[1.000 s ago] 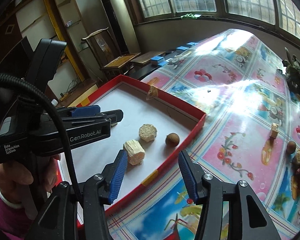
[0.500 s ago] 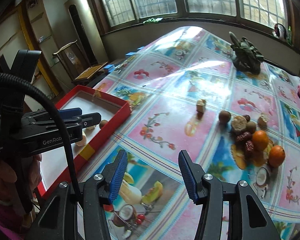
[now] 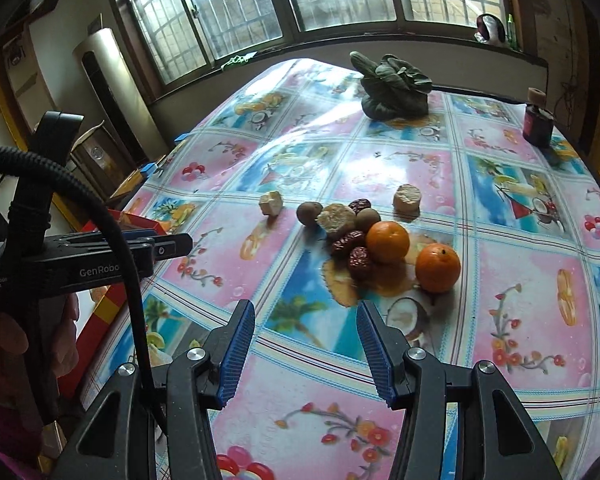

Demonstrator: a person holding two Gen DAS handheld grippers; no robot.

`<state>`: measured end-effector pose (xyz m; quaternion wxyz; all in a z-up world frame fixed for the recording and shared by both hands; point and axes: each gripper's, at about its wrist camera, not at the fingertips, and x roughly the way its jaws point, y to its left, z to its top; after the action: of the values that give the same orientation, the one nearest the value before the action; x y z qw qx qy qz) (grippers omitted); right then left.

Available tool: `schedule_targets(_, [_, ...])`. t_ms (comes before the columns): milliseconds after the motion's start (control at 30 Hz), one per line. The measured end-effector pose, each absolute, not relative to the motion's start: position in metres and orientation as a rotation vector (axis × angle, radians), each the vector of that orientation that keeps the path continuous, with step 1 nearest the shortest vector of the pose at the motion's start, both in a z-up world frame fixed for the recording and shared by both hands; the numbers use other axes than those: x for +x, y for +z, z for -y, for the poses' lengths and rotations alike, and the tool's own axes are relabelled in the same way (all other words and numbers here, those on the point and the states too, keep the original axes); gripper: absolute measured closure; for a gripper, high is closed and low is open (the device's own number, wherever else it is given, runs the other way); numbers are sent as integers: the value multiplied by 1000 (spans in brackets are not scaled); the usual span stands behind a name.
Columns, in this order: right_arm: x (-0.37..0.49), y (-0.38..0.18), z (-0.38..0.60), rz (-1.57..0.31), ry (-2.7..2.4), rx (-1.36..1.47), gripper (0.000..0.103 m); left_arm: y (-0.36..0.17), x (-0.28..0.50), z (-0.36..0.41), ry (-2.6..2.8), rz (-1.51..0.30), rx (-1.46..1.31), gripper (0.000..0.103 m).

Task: Organize fruits
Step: 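Grasp a small white pastry cube with the left tool while the right grasps a brown ball, then carry the pastry cube and brown ball into the red tray and open both tools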

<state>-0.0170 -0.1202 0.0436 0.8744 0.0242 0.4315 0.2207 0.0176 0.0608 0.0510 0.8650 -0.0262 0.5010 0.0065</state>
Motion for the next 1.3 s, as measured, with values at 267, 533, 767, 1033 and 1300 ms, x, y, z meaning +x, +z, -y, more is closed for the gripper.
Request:
schedule_targets(267, [-7,40,132,-902,470,55,52,40,68,-43,29,-1078,-27,51])
schedule_targets(533, [8,39,127,-904,502,40,52,19,102,-35,37,-1122,-11,51])
schedule_targets(767, [20,40,122,-911,509,21,52,18,105,-44,12,-1130,-49,77])
schedule_targets(1033, [47,51,83,-858,594,-130,52,33,81,-64,-1,-1126,-75,78])
schedule_targets(1300, [88,30,39,-932,628,-383,57,50,50,-90,7,-1086,-83,77])
